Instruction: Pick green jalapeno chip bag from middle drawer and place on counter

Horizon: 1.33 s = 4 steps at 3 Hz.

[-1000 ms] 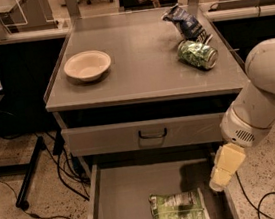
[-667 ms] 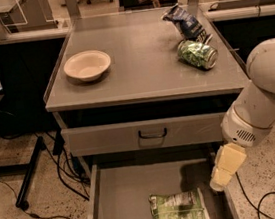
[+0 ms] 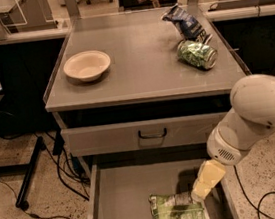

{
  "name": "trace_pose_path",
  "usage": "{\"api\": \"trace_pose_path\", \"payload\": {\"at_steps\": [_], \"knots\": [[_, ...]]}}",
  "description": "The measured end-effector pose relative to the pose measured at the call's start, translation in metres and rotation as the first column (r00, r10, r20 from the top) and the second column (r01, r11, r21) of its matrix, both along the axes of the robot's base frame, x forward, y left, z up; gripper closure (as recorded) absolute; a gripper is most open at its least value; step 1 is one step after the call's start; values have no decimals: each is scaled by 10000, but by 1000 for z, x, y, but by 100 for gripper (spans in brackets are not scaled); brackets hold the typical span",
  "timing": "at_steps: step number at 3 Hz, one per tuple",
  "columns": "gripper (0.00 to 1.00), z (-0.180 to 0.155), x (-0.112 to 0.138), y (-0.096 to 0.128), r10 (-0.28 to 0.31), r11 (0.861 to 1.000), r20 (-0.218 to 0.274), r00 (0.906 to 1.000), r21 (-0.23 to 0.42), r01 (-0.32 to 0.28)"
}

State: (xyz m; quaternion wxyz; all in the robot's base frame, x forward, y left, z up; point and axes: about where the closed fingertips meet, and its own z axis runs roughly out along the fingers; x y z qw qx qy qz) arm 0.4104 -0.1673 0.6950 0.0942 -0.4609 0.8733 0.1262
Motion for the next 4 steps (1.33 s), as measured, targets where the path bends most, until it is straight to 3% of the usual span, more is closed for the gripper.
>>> {"api": "trace_pose_path", "payload": {"at_steps": [1, 2, 3, 4], "knots": [[0, -56, 11, 23, -322, 9992, 42, 9995, 245, 321], [0, -56, 11, 23, -322, 9992, 41, 9995, 246, 321], [0, -70, 10, 17, -449, 9955, -211, 9988, 823, 465], [0, -103, 14, 6, -697, 9817, -417, 9967, 1745, 759]]}}
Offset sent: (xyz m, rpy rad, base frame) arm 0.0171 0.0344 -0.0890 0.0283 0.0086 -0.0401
